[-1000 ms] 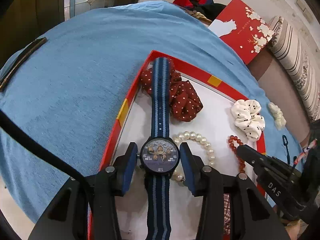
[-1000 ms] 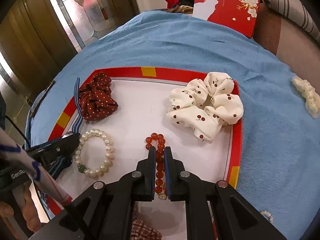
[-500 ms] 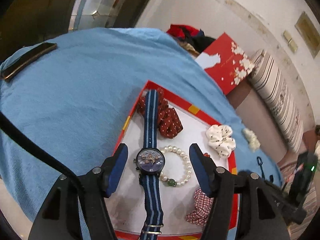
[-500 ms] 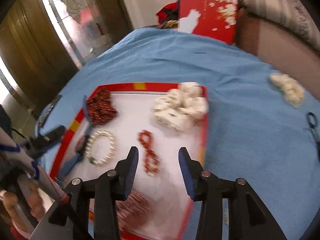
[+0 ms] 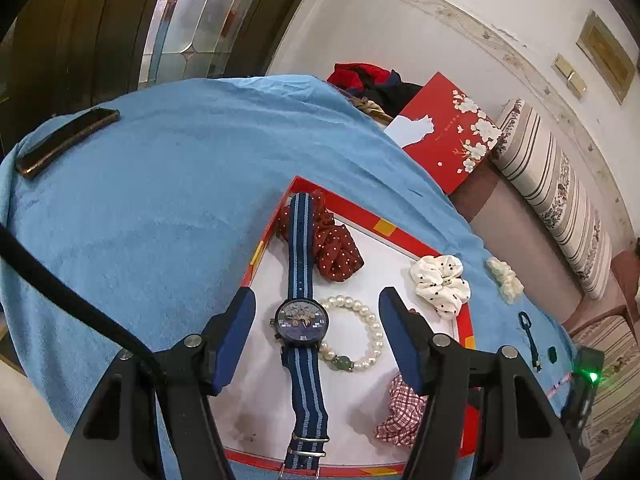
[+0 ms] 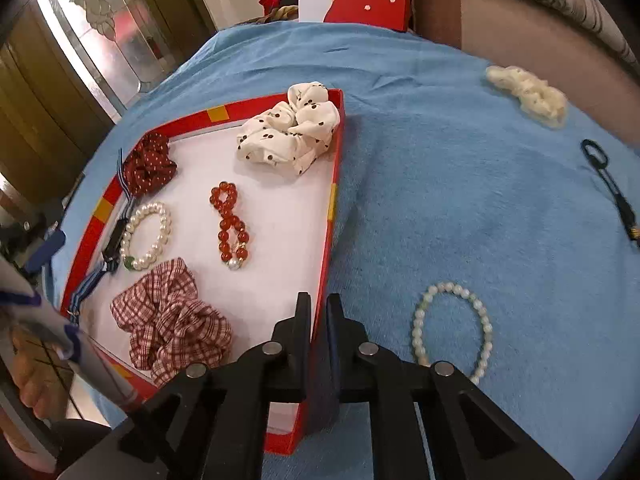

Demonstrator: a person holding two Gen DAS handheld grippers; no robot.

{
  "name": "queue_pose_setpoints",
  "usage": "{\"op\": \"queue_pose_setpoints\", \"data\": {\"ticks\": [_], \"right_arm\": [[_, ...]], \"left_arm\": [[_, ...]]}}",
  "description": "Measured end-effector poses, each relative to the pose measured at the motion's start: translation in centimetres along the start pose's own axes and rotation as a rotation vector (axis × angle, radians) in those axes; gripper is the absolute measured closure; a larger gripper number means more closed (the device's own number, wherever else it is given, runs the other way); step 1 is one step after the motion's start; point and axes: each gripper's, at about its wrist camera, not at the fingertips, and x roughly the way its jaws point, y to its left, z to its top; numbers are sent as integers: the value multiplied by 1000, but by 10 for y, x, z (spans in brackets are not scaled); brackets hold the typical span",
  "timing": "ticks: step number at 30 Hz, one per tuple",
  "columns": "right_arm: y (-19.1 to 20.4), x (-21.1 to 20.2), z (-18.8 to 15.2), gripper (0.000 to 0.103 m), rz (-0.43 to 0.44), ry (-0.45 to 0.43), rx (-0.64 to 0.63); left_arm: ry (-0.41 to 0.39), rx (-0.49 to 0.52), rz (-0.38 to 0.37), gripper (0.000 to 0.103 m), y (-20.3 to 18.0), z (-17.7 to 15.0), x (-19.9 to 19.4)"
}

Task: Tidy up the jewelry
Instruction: 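Move both tools back over the cloth toward the black cord and jade bracelet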

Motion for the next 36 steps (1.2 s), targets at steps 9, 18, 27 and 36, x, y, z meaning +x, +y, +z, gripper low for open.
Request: {"op": "queue_pose_setpoints", "data": {"ticks": [9, 18, 27, 36], "right_arm": [[7, -16, -42, 95, -1, 0, 28], [-24, -50, -49, 62, 50, -63, 91], [-141, -103, -80, 58, -137, -120, 192], [-263, -149, -111, 53, -309, -162, 373]], "left_arm": [[17, 2, 1, 40, 2, 3, 4], [-16, 88, 34, 40, -25, -3, -4], [-12, 294, 75, 40, -79, -30, -14], [144, 451, -49, 40, -168, -83, -16]]}}
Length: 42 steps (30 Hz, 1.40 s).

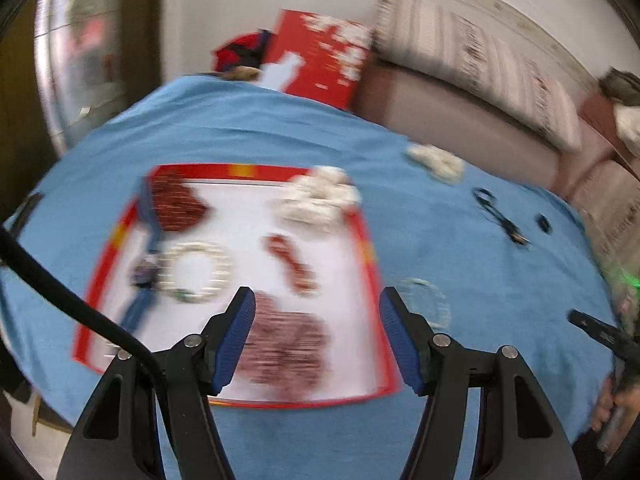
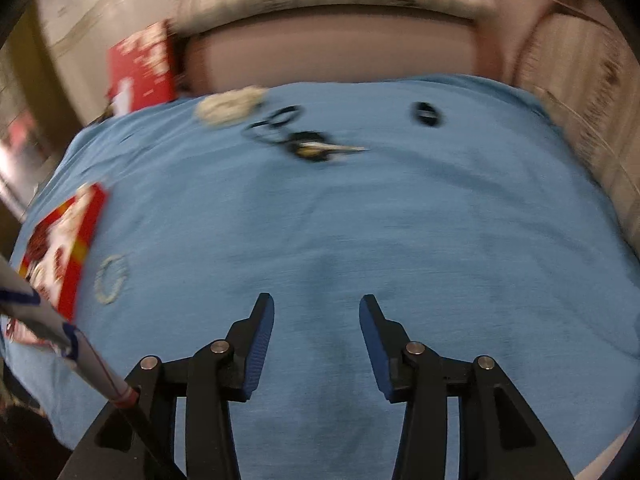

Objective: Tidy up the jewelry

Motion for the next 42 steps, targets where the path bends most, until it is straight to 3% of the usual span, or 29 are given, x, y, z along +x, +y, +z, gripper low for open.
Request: {"op": "queue_pose_setpoints", "data": {"ticks": [3, 7, 15, 24, 31, 35, 36, 38, 39, 42], "right_arm": [[-24, 7, 6, 52, -5, -3, 48], [-36, 16, 12, 51, 21, 0, 77], [-18, 41, 36, 51, 106, 3, 12], [47, 91, 109, 47, 87, 6, -178], [94, 143, 137, 47, 11, 43, -324], [112, 170, 148, 48, -44, 51, -360], [115, 173, 150, 49, -48, 53, -359], [117, 177, 153, 71, -47, 58, -354], [118, 179, 155, 90, -27, 82, -340], [111, 168, 155, 98, 33, 92, -283]], "left_arm": [[32, 15, -68, 39, -31, 6, 13], [60, 67, -81, 38, -66, 2, 33], [131, 139, -117, 38, -108, -15, 79], [157, 95, -158, 38, -96, -14, 100], [134, 102, -138, 38, -79, -5, 101], [147, 46, -183, 38, -65, 1, 102], [150, 32, -196, 38, -62, 3, 102], [144, 5, -216, 38, -57, 5, 100], [137, 0, -221, 38, -55, 6, 99], [128, -8, -254, 38, -54, 8, 95]]}}
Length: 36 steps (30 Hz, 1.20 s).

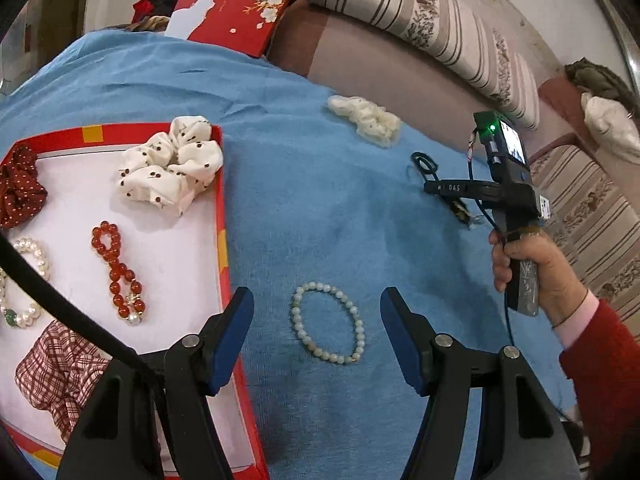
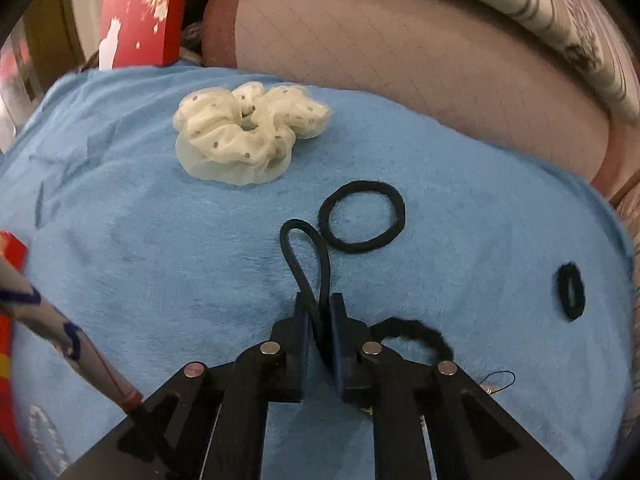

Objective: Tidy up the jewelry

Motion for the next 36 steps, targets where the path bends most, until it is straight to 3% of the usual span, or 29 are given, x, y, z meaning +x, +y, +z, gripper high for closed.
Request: {"op": "queue_pose_setpoints", "data": {"ticks": [8, 11, 14, 18, 21, 24, 26, 27, 28, 36], "right_arm": [[-17, -86, -31, 98, 204, -103, 146], [-30, -121, -54, 98, 338, -134, 221], [-43, -143, -96, 97, 468, -137, 323], [-46, -133, -146, 97, 593, -79, 438], [-54, -114, -172, 95, 553, -30, 484], [-58, -93, -176, 94, 491, 27, 496], [-60, -85, -174, 76, 458, 37, 498], [-62, -83, -174, 61, 472, 38, 504], [-61, -81, -174, 54, 490, 38, 510], [-24, -88, -173, 47, 389, 26, 320]], "left_arm": [[3, 34, -56, 38, -13, -5, -2], [22, 54, -66, 38, -19, -8, 1], [55, 55, -83, 38, -21, -12, 6], [81, 66, -53, 38, -23, -19, 14], [108, 74, -38, 38, -25, -24, 24], [100, 111, -13, 38, -33, -24, 29], [98, 109, -21, 38, -34, -23, 32], [98, 108, -22, 38, -35, -22, 34], [97, 107, -10, 38, -37, -21, 35], [81, 81, -34, 42, -37, -14, 38]]}}
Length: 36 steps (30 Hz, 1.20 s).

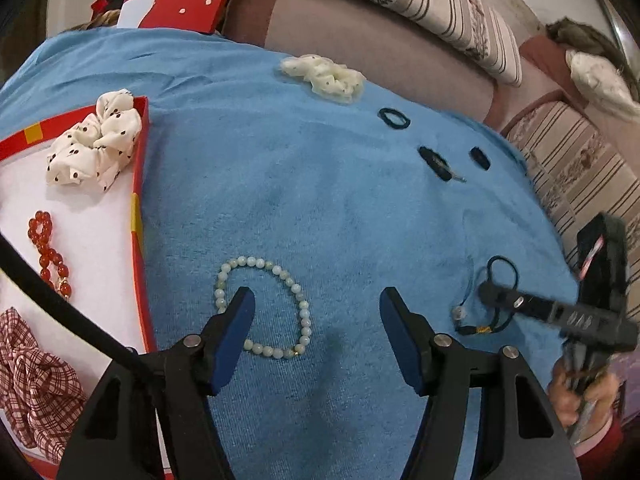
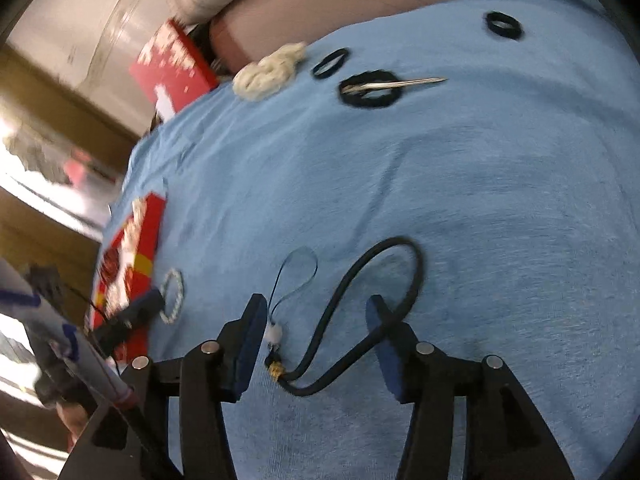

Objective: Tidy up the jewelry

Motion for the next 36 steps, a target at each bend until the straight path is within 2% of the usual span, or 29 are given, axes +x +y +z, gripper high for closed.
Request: {"op": "queue_pose_setpoints", "data": {"ticks": [3, 5, 9, 10, 12, 15, 18, 19, 20, 21, 25, 30, 34, 36], "right_arm": [[7, 1, -3, 46, -40, -4, -54], [7, 1, -4, 45, -44, -2, -64], [7, 1, -3, 45, -51, -2, -72], [7, 1, -4, 45, -52, -2, -73], [10, 1, -5, 45, -54, 0, -78], [13, 1, -8, 45, -58, 2, -90], [19, 2, -13, 45, -76, -1, -115], [22, 2, -15, 55, -95, -9, -131], [25, 3, -16, 80, -110, -11, -145], [27, 6, -18, 86, -109, -3, -153], [33, 3, -21, 94, -123, -33, -159], [48, -13, -24, 95, -136, -95, -171], [63, -24, -24, 95, -136, -122, -189], [68, -24, -26, 95, -131, -122, -183]], "left_arm": [[-47, -20, -19, 42, 5, 1, -16], [-67, 19, -28, 42, 1, 0, -26], [-24, 114, -33, 43, -18, -9, -18], [-8, 140, -20, 45, -22, -11, -11], [35, 182, -6, 66, -30, -15, 2], [87, 226, 52, 73, -37, -20, 19], [78, 254, 94, 77, -42, -23, 22], [76, 261, 109, 83, -43, -24, 22], [76, 267, 115, 103, -43, -24, 21], [81, 264, 104, 103, -43, -24, 19], [32, 231, 68, 103, -39, -21, 0], [-74, 127, -31, 103, -19, -9, -52], [-168, 63, -36, 103, 6, -2, -92], [-164, 53, -42, 103, 14, -1, -94]]}}
